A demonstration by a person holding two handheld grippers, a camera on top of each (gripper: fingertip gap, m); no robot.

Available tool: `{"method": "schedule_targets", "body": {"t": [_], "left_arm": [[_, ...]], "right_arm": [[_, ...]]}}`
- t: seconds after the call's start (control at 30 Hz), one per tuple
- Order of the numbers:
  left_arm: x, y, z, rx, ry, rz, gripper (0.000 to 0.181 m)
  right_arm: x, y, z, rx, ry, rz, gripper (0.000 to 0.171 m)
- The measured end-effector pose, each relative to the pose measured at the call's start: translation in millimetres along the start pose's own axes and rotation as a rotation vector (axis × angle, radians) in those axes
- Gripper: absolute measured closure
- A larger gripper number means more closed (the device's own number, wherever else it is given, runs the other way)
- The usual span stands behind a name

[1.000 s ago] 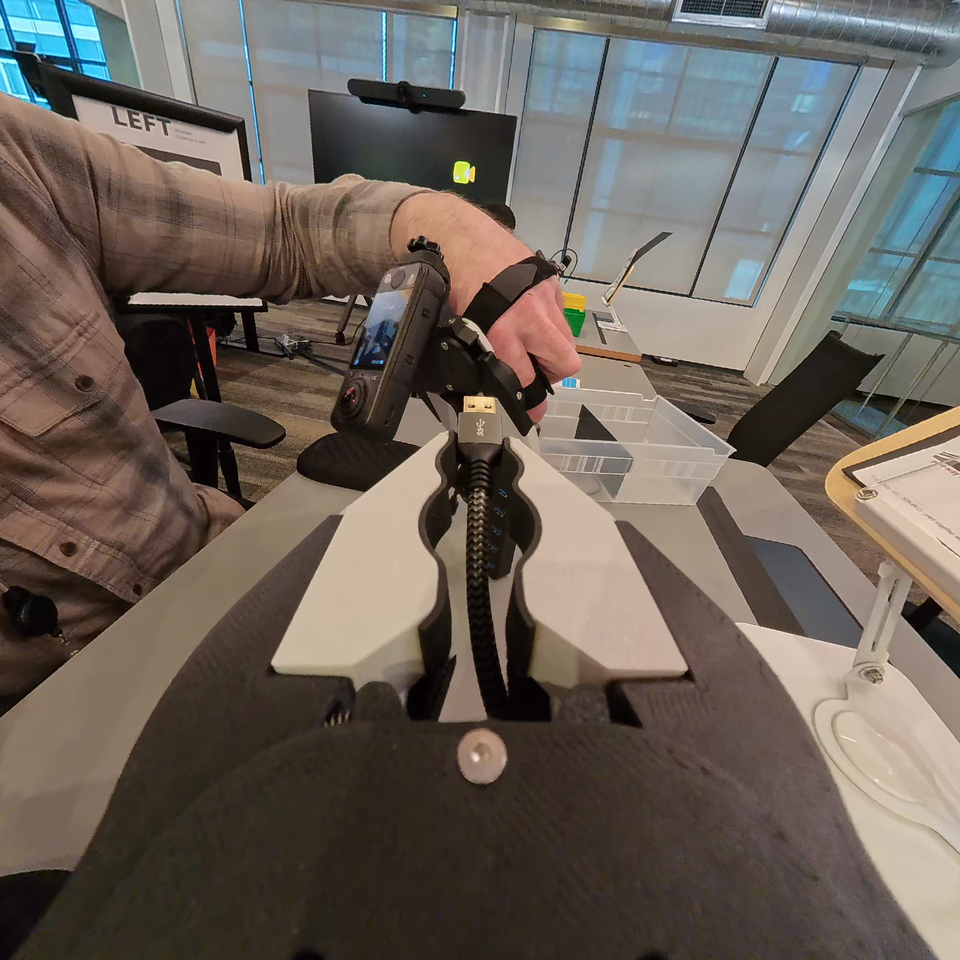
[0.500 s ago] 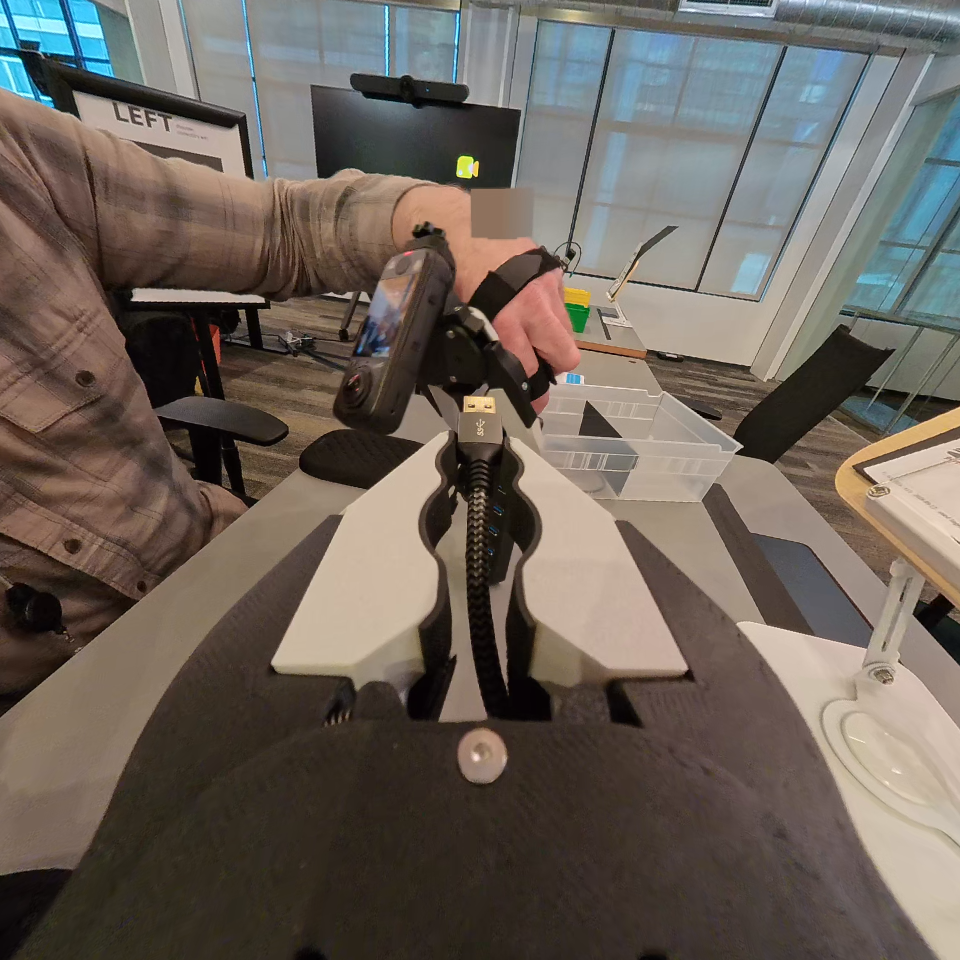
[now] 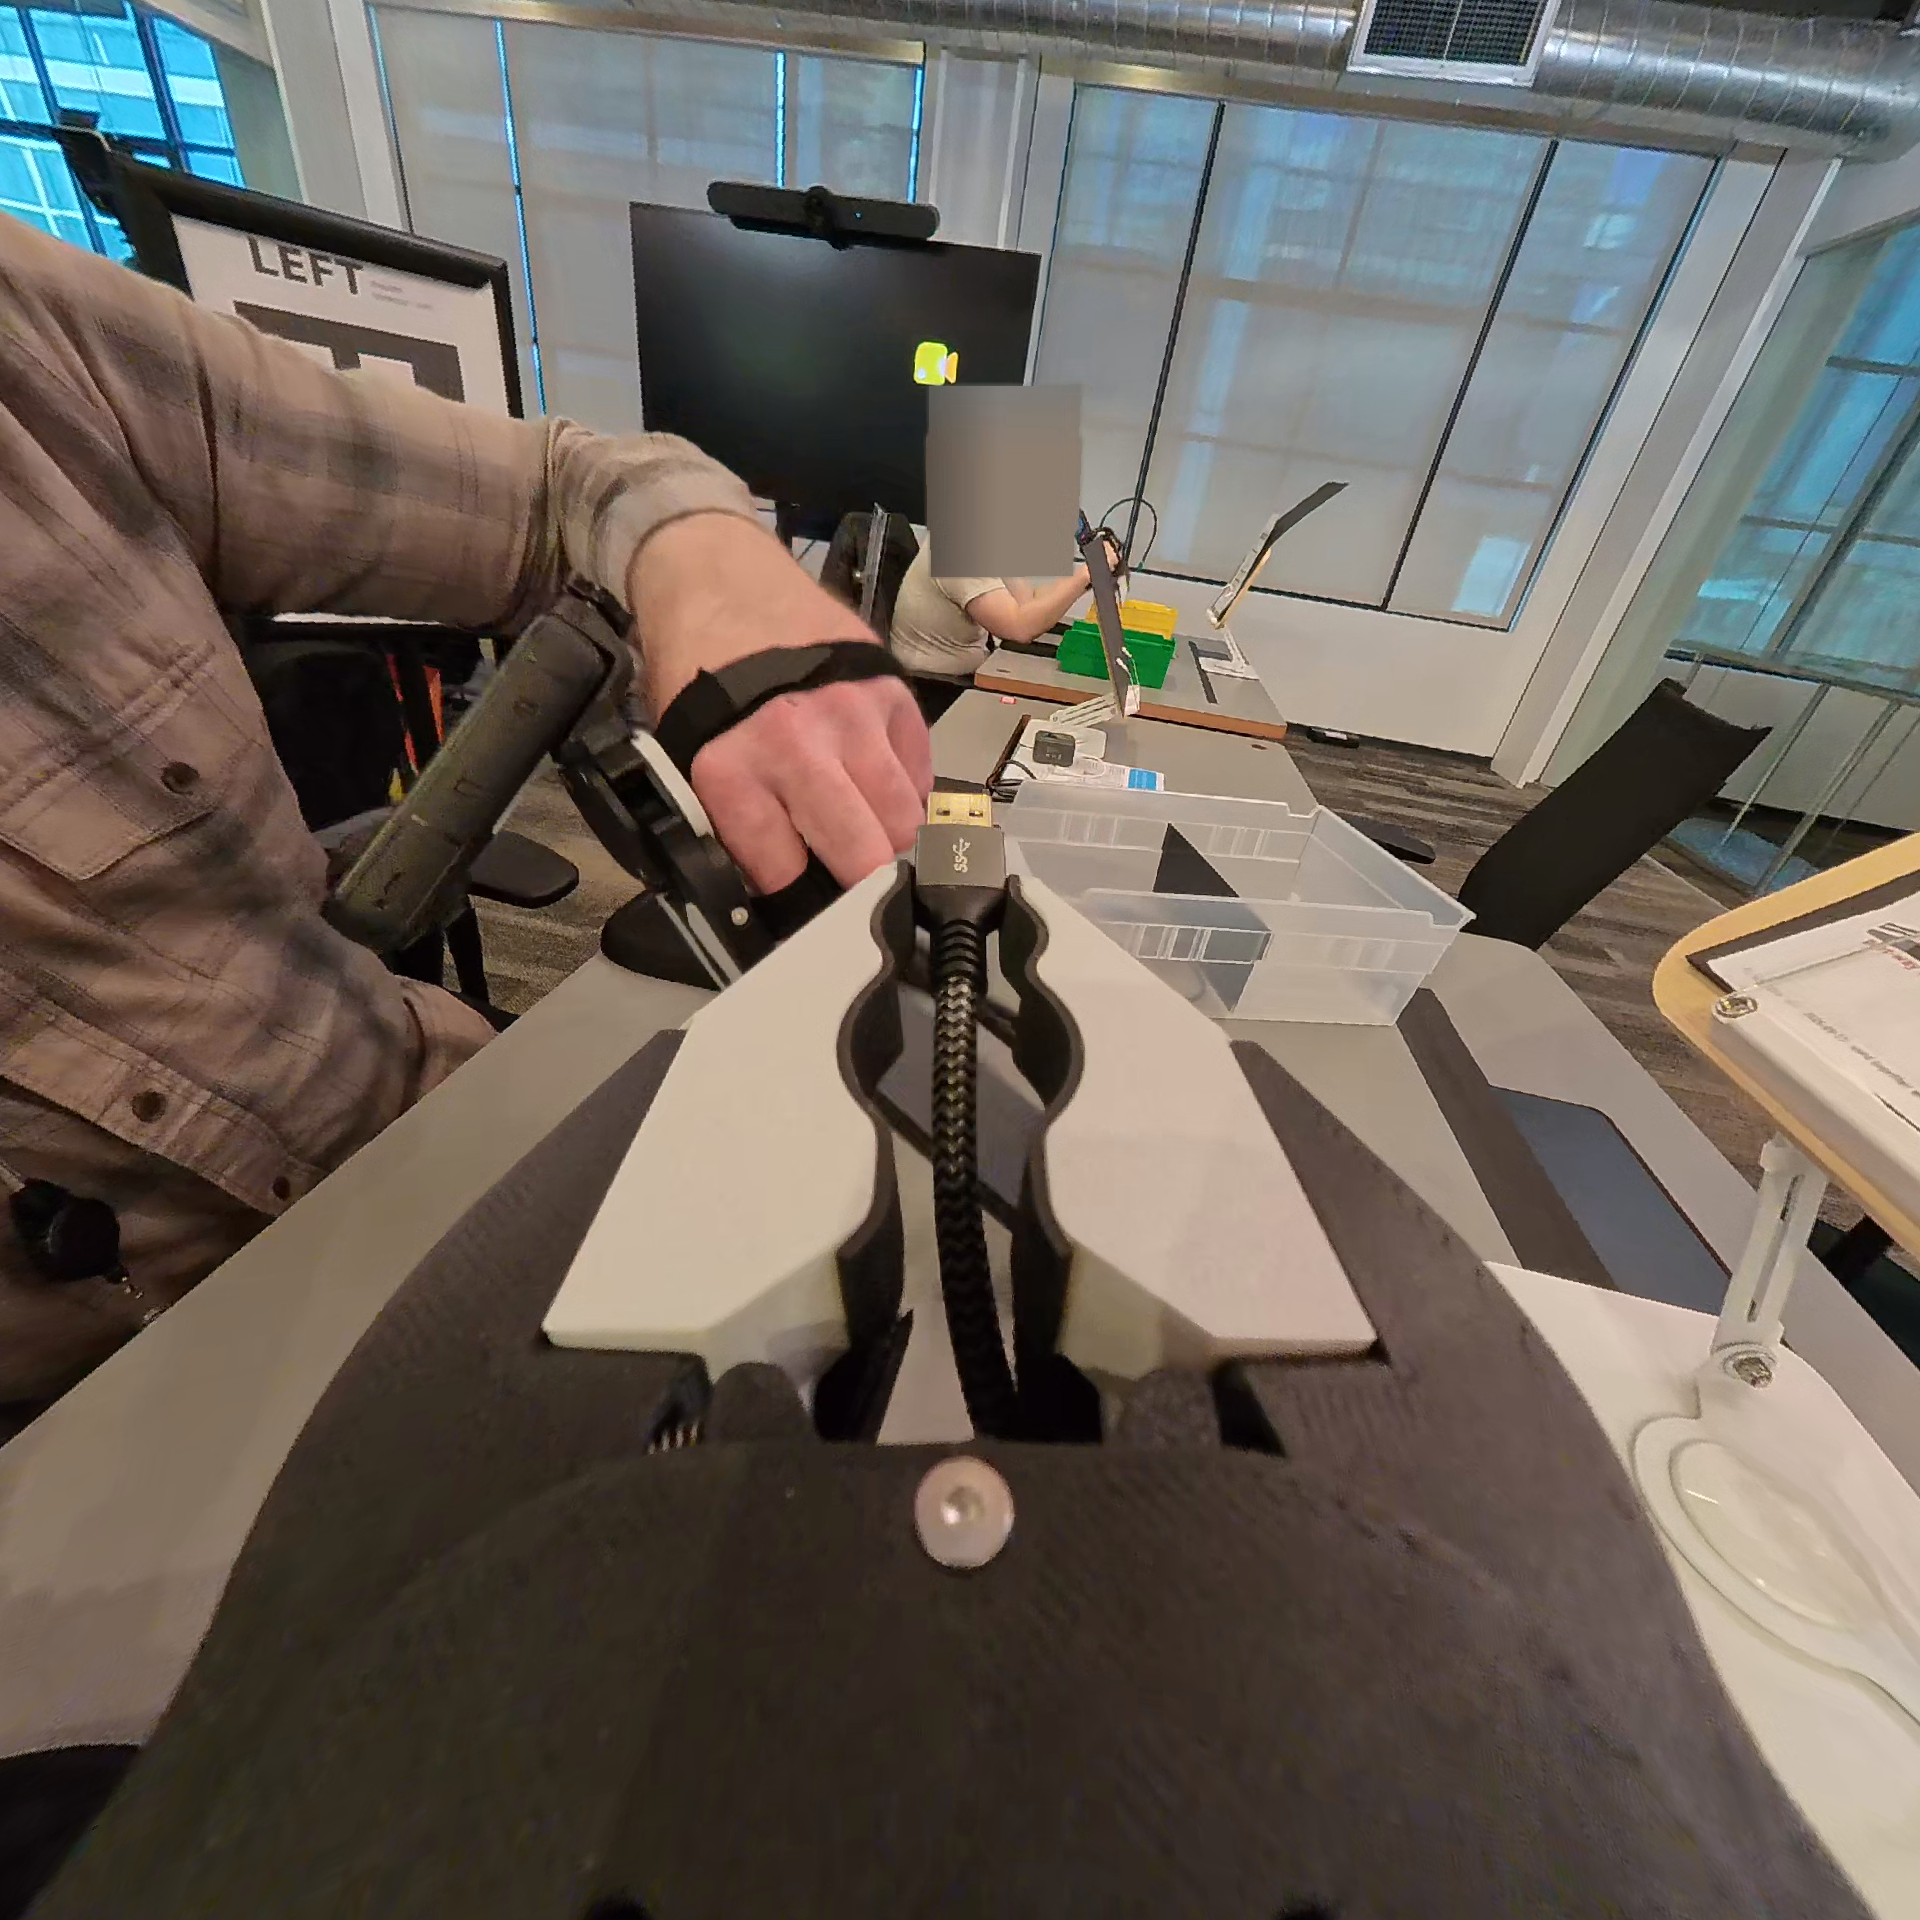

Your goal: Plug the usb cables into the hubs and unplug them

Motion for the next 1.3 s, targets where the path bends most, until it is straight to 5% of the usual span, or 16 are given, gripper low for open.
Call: {"method": "schedule_targets", "body": {"t": [0.3, 0.57, 0.83, 0.93, 1.07, 1.3], "left_arm": [[11.5, -12.4, -23.0, 0.134, 0.140, 0.092, 0.181], [-9.6, -57.9, -63.1, 0.184, 0.172, -0.040, 0.120], [-10.8, -41.3, -113.1, 0.182, 0.156, -0.452, 0.081], [-14.2, -32.5, -119.9, 0.187, 0.130, -0.541, 0.083], [-20.2, -34.0, -126.9, 0.147, -0.006, -0.560, 0.115], [-26.0, -35.0, -123.0, 0.248, -0.085, -0.392, 0.121]], "right_arm": [[0.3, -0.1, 2.5, 0.001, -0.005, -0.002, 0.157], [2.9, -6.3, 2.5, -0.015, -0.009, -0.017, 0.158], [10.5, -19.2, 7.4, -0.027, -0.025, -0.054, 0.158], [11.4, -21.7, 7.2, -0.032, -0.024, -0.060, 0.158], [12.7, -24.6, 7.5, -0.040, -0.025, -0.067, 0.158], [13.6, -25.1, 9.5, -0.037, -0.028, -0.068, 0.158]]}}
Point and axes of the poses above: each gripper's, where its closed fingertips meet, z back along the fingers, y out of its top, x = y × z across the jaws, the point moved 10 cm from there along z, back along the fingers, and after that the axes turned 3 degrees about y, right-handed, at the moved point
